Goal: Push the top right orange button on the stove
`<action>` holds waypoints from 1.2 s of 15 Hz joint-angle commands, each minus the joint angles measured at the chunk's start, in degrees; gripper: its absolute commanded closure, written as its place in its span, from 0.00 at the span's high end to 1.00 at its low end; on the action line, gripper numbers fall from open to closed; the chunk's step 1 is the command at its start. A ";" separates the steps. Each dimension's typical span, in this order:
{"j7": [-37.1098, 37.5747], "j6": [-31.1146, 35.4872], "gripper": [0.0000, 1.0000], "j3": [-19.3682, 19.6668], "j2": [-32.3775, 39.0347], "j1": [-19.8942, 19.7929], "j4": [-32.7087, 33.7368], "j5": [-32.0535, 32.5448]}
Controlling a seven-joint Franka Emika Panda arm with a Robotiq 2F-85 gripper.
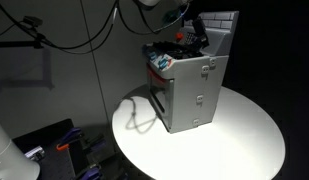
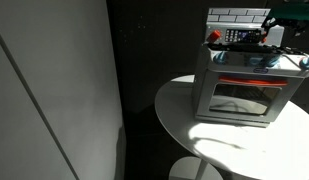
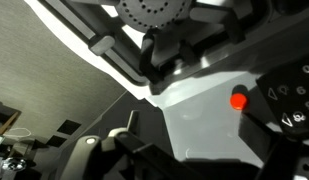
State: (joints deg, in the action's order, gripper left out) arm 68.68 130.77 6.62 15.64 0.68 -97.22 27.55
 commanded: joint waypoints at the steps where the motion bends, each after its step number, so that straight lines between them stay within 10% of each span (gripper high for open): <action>1: 2.37 0.15 1.00 1.70 3.15 0.89 4.37 1.06; 18: -3.46 -0.21 1.00 0.37 -13.08 -0.07 -13.68 -0.38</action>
State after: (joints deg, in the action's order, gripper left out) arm 68.20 130.86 7.77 8.12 1.31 -104.62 27.55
